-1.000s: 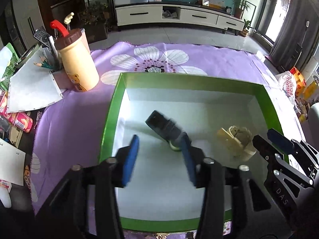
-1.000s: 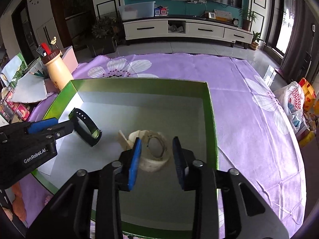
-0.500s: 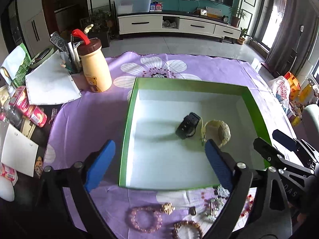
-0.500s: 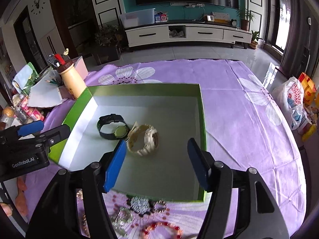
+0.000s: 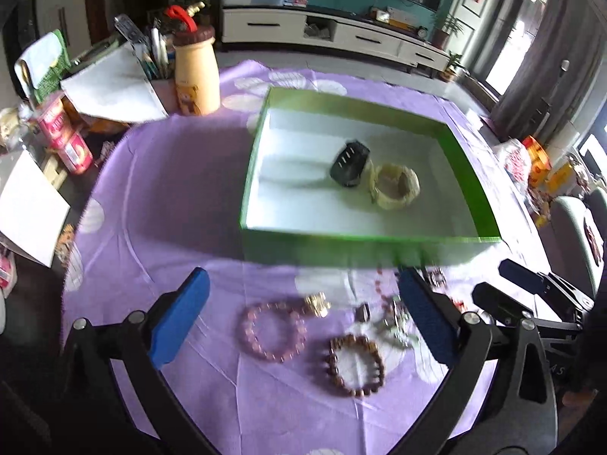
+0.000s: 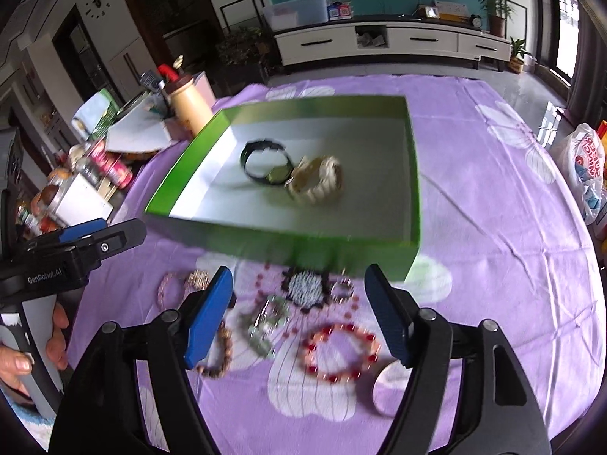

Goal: Organize jewelry
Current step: 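Move the left tool to the brown bead bracelet and grasp it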

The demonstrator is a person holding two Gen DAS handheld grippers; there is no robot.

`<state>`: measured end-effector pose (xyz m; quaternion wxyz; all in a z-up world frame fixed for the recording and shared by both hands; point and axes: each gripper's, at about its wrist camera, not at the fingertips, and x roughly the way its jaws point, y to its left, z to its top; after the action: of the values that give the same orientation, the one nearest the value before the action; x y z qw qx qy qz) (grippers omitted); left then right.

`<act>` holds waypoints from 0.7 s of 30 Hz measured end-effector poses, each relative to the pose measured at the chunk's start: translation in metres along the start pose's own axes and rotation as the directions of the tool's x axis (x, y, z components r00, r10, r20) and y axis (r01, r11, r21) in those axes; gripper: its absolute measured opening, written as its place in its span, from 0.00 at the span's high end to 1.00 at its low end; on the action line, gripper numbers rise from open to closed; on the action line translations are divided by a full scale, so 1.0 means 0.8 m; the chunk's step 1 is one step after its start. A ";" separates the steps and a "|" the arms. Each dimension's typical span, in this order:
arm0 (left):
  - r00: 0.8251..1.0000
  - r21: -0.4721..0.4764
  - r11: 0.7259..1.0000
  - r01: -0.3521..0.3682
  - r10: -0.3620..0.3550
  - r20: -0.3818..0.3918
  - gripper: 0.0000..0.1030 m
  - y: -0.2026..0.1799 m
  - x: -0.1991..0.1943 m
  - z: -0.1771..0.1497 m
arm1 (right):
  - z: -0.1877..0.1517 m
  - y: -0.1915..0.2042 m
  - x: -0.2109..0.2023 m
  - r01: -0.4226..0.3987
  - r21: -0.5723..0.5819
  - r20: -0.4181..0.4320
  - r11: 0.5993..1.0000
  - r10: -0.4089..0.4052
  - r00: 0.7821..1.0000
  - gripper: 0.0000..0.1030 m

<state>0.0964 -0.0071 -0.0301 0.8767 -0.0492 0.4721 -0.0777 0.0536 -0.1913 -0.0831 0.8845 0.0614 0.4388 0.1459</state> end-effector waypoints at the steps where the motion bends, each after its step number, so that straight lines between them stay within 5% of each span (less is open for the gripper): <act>1: 1.000 0.007 1.000 0.010 -0.010 -0.012 0.02 0.001 0.000 -0.008 | -0.007 0.003 0.000 -0.006 -0.009 -0.006 1.000 0.005 1.000 0.30; 7: 0.982 0.000 0.995 0.096 -0.095 -0.165 0.02 0.002 0.011 -0.051 | -0.045 0.017 0.010 -0.023 -0.059 -0.060 0.998 0.020 0.998 0.30; 11: 0.981 -0.004 0.998 0.058 -0.058 -0.185 0.03 0.003 0.018 -0.076 | -0.064 0.023 0.024 -0.039 -0.080 -0.088 0.996 0.032 0.996 0.42; 15: 0.973 -0.013 0.998 0.063 -0.065 -0.222 0.21 0.000 0.030 -0.098 | -0.074 0.031 0.037 -0.036 -0.134 -0.100 0.990 0.022 0.995 0.56; 21: 0.975 0.027 0.999 0.047 -0.040 -0.220 0.37 -0.013 0.043 -0.113 | -0.076 0.042 0.063 -0.011 -0.200 -0.101 0.980 -0.009 0.995 0.63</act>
<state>0.0384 -0.0246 -0.1062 0.8180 -0.0367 0.5635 -0.1095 0.0271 -0.1451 -0.1500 0.8627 -0.0351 0.4663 0.1928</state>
